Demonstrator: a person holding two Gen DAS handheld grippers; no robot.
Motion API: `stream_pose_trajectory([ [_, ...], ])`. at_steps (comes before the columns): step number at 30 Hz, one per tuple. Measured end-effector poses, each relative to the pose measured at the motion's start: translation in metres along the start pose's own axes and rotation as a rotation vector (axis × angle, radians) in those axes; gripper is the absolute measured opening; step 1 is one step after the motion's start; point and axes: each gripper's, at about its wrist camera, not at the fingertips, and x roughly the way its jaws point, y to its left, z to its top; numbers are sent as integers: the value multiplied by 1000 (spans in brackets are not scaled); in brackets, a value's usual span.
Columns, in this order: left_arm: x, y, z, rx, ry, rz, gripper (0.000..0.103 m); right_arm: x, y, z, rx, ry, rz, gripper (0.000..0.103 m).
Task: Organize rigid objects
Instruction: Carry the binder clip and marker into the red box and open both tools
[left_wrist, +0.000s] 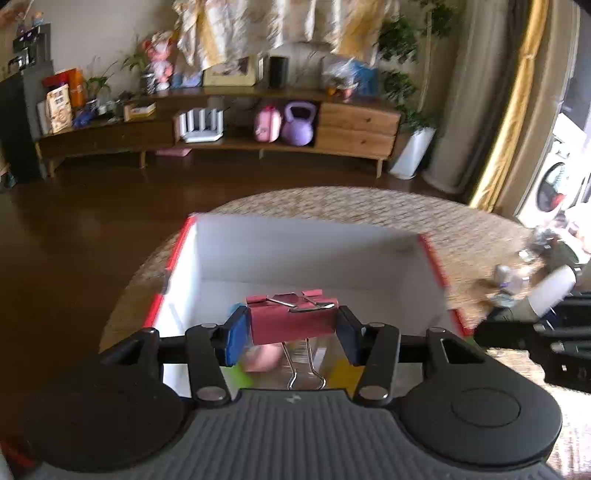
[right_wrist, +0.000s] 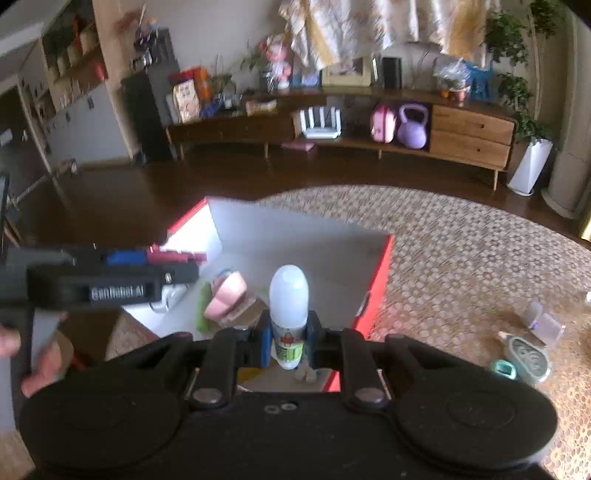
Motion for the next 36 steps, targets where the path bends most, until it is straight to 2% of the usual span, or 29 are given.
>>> stream_pose_trajectory([
  [6,36,27,-1,4,64,70,50,42,8,-8,-24,90,10,16],
  [11,59,32,-9,14,114,85,50,67,11,-11,-36,139,8,16],
  [16,69,30,-13,62,112,114,50,85,14,-11,-43,153,-3,16],
  [21,75,20,-13,97,109,104,50,101,17,-4,-42,158,-17,16],
  [28,91,16,-20,92,165,94,50,116,16,-7,-32,186,-32,15],
  [32,92,16,-20,94,182,89,50,119,20,-11,-55,187,-40,21],
  [36,95,13,-16,102,239,87,50,115,22,-12,-59,190,-25,23],
])
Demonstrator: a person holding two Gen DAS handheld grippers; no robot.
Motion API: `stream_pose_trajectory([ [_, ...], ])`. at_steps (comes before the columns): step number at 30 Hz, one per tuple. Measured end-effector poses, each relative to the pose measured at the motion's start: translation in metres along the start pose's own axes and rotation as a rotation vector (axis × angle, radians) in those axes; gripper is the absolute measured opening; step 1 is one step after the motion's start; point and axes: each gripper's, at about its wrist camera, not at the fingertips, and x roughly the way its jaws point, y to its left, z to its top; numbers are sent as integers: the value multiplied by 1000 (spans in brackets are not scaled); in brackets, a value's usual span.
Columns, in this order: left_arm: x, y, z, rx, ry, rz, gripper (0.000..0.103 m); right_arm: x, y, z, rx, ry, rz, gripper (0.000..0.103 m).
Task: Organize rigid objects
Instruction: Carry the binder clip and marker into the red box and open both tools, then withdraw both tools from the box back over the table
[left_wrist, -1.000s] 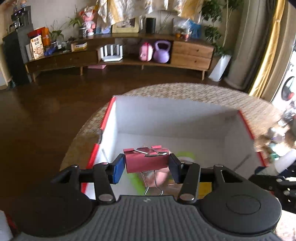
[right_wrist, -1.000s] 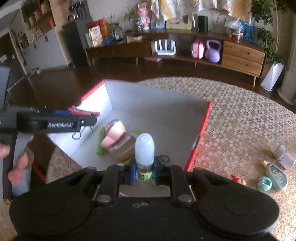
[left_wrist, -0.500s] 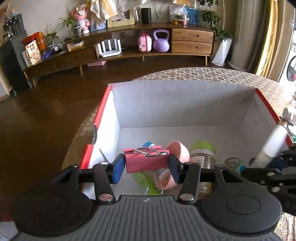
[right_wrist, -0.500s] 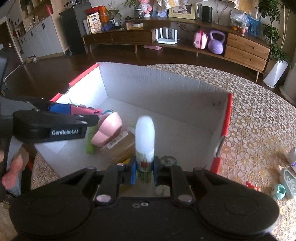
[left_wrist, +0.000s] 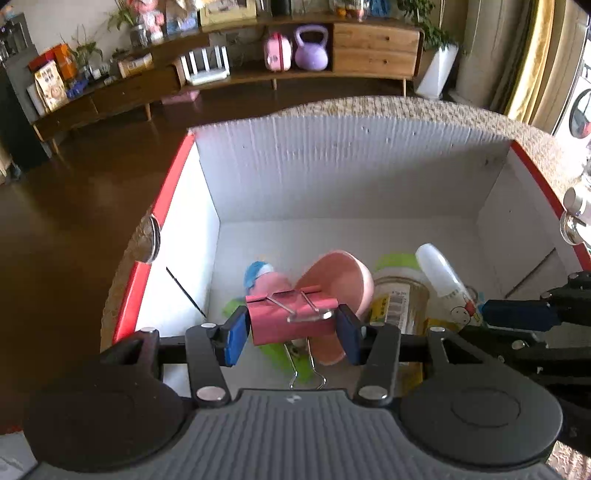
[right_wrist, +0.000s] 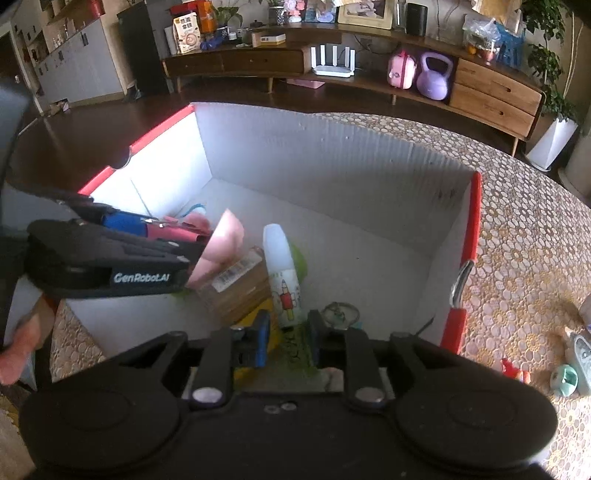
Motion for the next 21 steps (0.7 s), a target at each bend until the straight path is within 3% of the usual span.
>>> stream_pose_trajectory([
  [4,1,3,1,-16,45,-16,51,-10,1,-4,3,-10,25,27],
  [8,-12,2,-3,-50,18,-26,61,-25,-2,-8,26,-26,57,32],
  [21,-80,-25,-11,-18,-103,-40,62,-94,-4,-30,34,-130,107,45],
])
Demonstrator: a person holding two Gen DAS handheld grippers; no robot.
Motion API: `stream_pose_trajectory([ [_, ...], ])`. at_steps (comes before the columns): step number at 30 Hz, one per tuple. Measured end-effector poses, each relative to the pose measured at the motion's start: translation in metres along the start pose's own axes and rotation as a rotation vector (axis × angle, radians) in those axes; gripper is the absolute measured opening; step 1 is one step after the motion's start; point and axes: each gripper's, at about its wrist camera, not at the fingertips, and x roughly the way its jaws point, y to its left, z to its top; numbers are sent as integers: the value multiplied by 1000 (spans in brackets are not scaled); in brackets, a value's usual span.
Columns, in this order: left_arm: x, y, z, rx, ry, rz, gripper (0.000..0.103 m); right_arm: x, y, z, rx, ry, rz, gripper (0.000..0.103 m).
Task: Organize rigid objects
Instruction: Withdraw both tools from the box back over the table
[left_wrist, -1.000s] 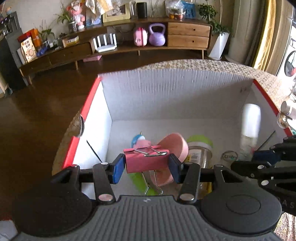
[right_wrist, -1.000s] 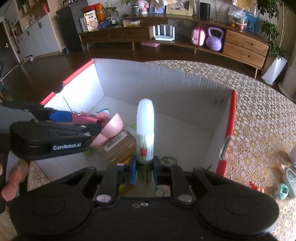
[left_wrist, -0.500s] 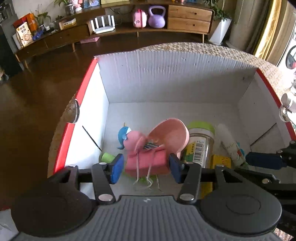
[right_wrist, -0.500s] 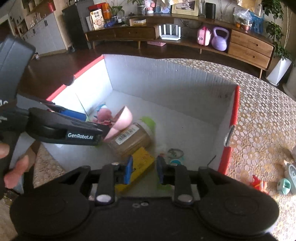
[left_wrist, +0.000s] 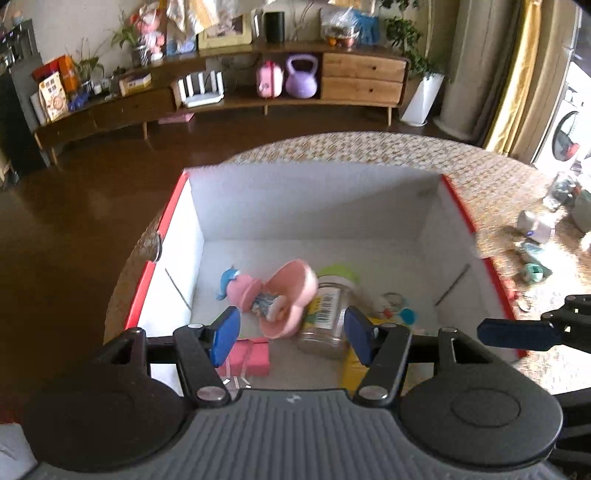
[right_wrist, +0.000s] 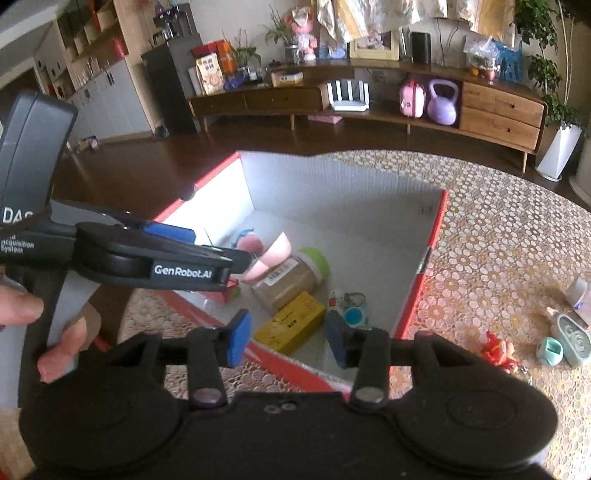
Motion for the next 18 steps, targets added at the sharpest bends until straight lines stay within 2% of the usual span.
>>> stream_pose_trajectory([
  [9,-40,-32,1,8,-69,-58,62,-49,-9,-9,18,-72,14,51],
  [11,-47,-41,-1,17,-80,-64,68,-61,-12,-13,25,-91,17,53],
  [16,-60,-65,-6,48,-104,-91,69,-85,-24,-25,38,-121,17,54],
  [18,-63,-74,-8,58,-108,-100,69,-94,-29,-32,46,-131,10,62],
])
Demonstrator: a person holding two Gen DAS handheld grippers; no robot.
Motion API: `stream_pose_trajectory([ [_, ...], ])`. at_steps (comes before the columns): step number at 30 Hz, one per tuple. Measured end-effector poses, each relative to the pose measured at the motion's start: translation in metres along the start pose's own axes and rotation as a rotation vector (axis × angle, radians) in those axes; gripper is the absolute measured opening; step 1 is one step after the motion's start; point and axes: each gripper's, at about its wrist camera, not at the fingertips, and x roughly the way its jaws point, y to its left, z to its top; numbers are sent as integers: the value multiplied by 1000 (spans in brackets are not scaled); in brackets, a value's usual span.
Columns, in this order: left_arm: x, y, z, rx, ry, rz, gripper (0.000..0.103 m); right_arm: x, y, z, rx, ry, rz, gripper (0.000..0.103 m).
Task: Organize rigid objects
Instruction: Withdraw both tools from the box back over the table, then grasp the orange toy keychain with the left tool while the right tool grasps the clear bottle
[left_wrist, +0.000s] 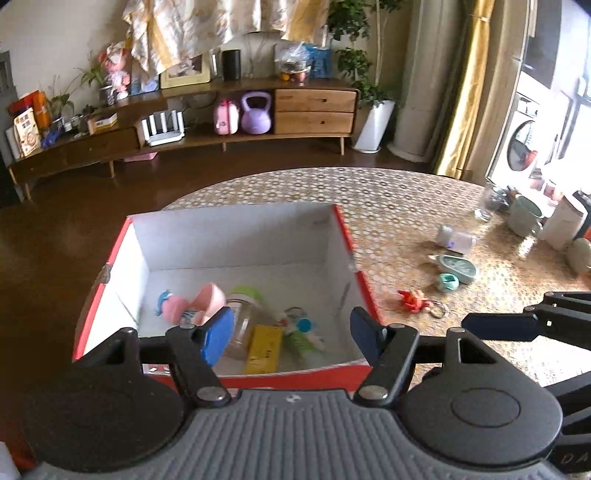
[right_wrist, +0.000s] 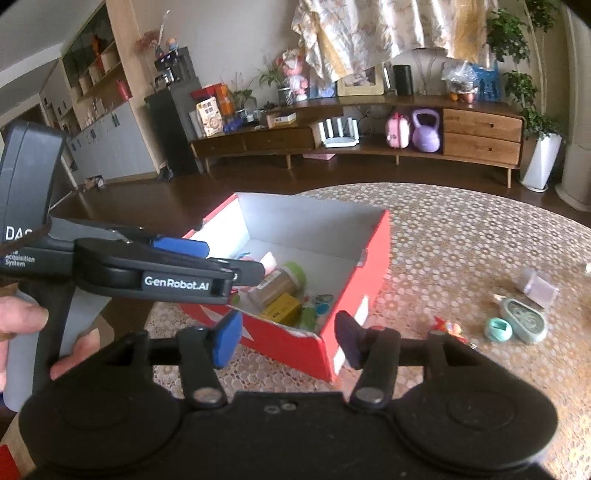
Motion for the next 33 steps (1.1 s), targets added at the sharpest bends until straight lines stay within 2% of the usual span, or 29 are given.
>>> stream_pose_trajectory([
  [3,-3,-13,-3,7,-3,-17,69,-15,-12,-8,16,-17,-9,65],
  [6,-4,-28,-5,13,-7,-32,75,-27,-25,-17,31,-24,-24,68],
  [13,4,-60,-14,32,-8,-74,79,-52,-57,-40,70,-45,-89,88],
  [15,8,-69,-16,32,-1,-87,83,-56,-67,-46,73,-39,-108,88],
  [20,21,-92,-22,50,12,-101,83,-66,-96,-60,111,-29,-150,90],
  [25,34,-109,-26,39,17,-147,84,-73,-118,-67,125,-31,-182,90],
  [29,48,-123,-28,35,13,-167,92,-77,-135,-70,133,-33,-206,90],
  [33,64,-133,-30,8,17,-181,93,-74,-152,-70,145,-34,-236,90],
])
